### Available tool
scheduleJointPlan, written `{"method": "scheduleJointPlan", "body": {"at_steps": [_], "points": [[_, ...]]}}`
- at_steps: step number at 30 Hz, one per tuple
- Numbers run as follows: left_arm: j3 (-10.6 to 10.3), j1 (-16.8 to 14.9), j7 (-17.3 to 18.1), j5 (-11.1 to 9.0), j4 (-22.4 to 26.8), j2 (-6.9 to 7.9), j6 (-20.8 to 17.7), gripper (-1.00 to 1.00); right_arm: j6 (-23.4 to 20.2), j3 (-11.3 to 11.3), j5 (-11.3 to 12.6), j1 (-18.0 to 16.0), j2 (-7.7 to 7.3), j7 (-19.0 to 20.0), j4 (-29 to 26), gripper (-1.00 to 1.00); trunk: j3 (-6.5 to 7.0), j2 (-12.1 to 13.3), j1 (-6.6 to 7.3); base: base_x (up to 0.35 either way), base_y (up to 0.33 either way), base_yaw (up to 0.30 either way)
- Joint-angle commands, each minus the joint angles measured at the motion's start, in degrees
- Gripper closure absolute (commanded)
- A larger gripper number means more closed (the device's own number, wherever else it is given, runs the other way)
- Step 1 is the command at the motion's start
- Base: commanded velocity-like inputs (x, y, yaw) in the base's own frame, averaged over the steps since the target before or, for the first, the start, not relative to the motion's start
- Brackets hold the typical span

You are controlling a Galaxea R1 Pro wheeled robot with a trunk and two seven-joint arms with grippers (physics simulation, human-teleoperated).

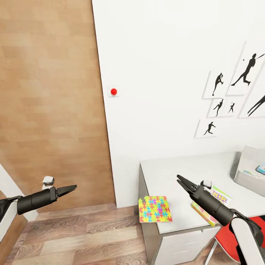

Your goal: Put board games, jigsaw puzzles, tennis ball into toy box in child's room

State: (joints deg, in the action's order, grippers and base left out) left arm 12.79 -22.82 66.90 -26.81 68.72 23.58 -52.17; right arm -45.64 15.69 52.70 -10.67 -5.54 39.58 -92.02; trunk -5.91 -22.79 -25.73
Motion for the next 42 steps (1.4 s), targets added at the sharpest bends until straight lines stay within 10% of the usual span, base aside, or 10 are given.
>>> {"method": "scheduleJointPlan", "body": {"at_steps": [1,15,42], "points": [[-0.01,-0.05,-0.01,-0.19,0.02,-0.03,-0.38,-1.0,-0.33,0.06,0.13,-0.06,0.0,0.92,0.0,-1.0,-0.13,-0.12,-0.06,0.203,-0.204,0.0],[-0.08,-0.04,-3.09,-0.18,0.01,-5.79,-0.4,-1.0,-0.33,0.61,0.12,-0.06,0.0,11.71,-0.09,-1.0,-0.13,-0.12,-0.06,0.105,-0.106,0.0],[-0.03,-0.11,-3.8,-0.43,0.07,-6.52,-1.67,-1.0,-0.31,1.09,0.12,-0.06,0.0,12.44,-0.09,-1.0,-0.13,-0.12,-0.06,0.03,-0.107,0.0]]}}
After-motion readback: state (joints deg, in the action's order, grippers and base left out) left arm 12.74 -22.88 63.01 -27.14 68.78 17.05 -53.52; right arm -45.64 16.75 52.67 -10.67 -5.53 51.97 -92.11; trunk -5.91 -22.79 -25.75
